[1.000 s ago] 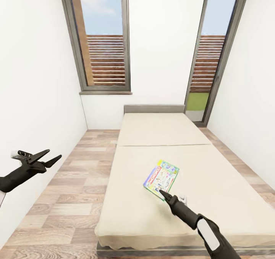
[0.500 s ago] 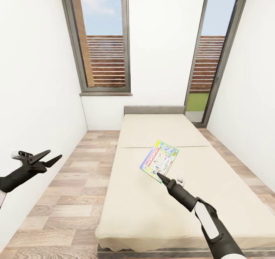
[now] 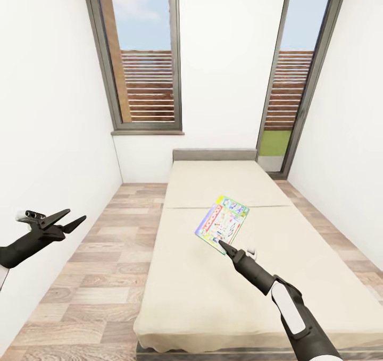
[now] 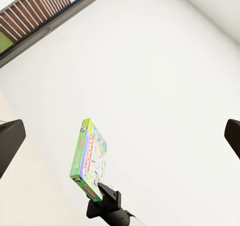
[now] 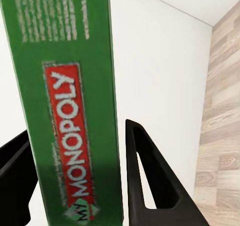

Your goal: Put all the toys in the child's room - the three board games (two on the bed and one on the table), the two jigsaw puzzles on the table, and the tennis ball on the table - inside the toy box on the table in the child's room.

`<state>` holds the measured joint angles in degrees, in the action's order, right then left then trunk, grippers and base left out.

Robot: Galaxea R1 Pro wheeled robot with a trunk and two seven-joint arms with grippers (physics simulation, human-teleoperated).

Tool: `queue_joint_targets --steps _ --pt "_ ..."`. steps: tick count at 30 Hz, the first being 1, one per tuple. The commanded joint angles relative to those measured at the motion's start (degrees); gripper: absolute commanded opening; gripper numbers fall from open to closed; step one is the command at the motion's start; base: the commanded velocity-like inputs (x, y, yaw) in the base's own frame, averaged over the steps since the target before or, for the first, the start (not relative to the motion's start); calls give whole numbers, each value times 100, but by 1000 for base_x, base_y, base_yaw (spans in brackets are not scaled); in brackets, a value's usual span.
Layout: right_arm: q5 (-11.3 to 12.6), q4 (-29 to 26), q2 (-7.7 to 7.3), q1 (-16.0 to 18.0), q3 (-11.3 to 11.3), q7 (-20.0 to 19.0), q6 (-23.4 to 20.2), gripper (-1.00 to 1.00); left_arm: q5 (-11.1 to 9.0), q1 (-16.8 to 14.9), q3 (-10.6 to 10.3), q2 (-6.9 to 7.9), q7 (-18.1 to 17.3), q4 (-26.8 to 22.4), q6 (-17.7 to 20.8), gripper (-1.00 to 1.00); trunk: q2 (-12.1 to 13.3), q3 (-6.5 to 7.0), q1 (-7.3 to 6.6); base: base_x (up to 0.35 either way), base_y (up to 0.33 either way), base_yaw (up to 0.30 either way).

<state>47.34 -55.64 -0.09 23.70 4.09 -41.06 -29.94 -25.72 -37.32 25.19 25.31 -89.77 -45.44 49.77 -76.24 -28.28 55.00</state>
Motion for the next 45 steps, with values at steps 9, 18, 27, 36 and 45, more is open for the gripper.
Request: queue_joint_targets --steps 9,18,27,36,45 --pt "-11 -60 9 5 -15 78 -92 -100 8 -3 -7 1 -23 0 66 100 359 156 -198 0 0 0" --pt "5 -973 -6 7 -338 724 -769 -100 9 -3 -14 1 -23 0 68 100 720 318 -396 0 0 0" --pt "26 -1053 -6 -32 -343 735 -769 -100 10 -3 -12 1 -23 0 68 100 1081 479 -594 0 0 0" --pt "34 -1019 0 -38 -339 725 -759 -100 8 -3 -16 1 -23 -3 68 100 1442 644 -792 0 0 0" --pt "39 -1002 0 -33 -339 722 -757 -100 11 -3 -25 1 -23 -8 62 100 1803 863 -989 0 0 -53"
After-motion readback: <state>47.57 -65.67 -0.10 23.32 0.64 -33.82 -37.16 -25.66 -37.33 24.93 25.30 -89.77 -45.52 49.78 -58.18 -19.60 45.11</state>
